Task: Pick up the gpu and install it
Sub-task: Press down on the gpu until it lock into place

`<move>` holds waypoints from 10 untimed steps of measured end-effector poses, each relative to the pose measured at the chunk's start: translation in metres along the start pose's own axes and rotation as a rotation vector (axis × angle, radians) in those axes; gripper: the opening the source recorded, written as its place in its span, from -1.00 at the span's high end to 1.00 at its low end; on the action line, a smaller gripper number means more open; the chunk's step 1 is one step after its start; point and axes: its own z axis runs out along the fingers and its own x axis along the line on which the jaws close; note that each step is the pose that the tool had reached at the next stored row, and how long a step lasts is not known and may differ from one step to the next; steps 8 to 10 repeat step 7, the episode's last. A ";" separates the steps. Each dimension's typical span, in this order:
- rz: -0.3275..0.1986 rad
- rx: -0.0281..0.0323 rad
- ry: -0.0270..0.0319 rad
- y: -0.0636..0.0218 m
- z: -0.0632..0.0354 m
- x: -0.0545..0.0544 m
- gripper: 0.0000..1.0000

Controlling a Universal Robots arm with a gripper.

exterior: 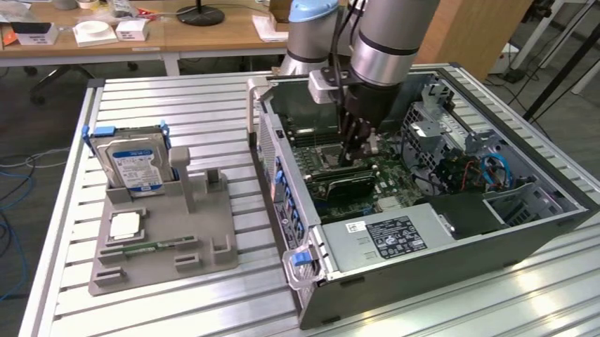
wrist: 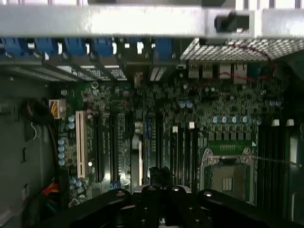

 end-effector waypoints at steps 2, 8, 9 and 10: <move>0.000 0.0000 0.0002 -0.0010 0.0003 0.000 0.73; 0.000 0.0000 0.0001 -0.0010 0.0003 0.000 0.73; 0.000 0.0000 0.0001 -0.0010 0.0003 0.000 0.73; 0.000 0.0000 0.0001 -0.0010 0.0003 0.000 0.73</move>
